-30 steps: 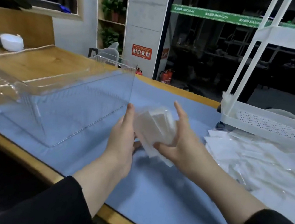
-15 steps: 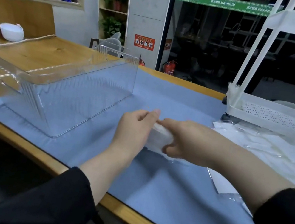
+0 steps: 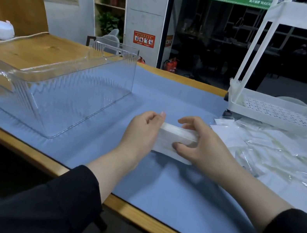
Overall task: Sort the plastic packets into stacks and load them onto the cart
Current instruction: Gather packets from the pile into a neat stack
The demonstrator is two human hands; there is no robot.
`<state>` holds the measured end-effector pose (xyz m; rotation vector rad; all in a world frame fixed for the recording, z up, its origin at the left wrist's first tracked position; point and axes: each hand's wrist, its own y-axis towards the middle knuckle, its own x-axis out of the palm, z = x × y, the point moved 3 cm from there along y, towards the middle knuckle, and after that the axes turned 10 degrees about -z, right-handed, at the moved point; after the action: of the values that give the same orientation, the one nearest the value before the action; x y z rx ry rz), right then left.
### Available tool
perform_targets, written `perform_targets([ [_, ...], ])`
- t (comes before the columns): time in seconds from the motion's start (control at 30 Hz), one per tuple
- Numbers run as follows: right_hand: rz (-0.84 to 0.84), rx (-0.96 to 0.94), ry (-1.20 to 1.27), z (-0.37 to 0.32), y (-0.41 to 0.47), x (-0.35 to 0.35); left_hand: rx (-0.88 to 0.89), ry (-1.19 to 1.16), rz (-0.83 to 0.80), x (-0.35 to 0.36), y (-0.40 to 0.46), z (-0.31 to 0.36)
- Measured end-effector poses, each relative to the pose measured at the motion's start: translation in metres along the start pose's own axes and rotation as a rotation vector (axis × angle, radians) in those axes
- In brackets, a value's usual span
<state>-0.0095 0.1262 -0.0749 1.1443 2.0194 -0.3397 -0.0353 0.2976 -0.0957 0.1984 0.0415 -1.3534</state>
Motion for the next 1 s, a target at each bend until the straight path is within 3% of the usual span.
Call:
perform_targets([
  [0.13, -0.022, -0.030, 0.061, -0.005, -0.001, -0.007, 0.037, 0.099, 0.002, 0.003, 0.001, 0.008],
  [0.23, -0.033, 0.027, 0.342, -0.012, 0.003, -0.018, 0.086, 0.157, 0.021, -0.006, 0.012, 0.021],
  [0.3, -0.116, 0.153, 0.501, -0.009, 0.003, -0.019, 0.019, 0.211, -0.068, -0.010, 0.021, 0.023],
  [0.43, -0.159, 0.276, 0.053, 0.001, 0.004, -0.012, -0.116, 0.524, -0.185, -0.001, 0.023, 0.005],
  [0.6, -0.216, 0.307, -0.179, -0.001, 0.004, -0.009, -0.079, 0.850, -0.155, 0.003, 0.025, 0.001],
  [0.67, -0.173, 0.262, -0.305, -0.001, 0.004, -0.009, 0.016, 0.923, -0.137, -0.001, 0.023, 0.004],
  [0.77, -0.054, 0.063, -0.358, -0.005, -0.003, -0.011, 0.291, 0.713, -0.367, -0.005, 0.015, 0.011],
  [0.87, -0.083, -0.005, -0.351, -0.006, -0.013, -0.011, 0.316, 0.924, -0.660, -0.008, 0.005, 0.010],
  [1.0, -0.189, -0.004, -0.363, -0.001, -0.023, -0.011, 0.323, 1.145, -0.727, -0.003, 0.005, 0.010],
])
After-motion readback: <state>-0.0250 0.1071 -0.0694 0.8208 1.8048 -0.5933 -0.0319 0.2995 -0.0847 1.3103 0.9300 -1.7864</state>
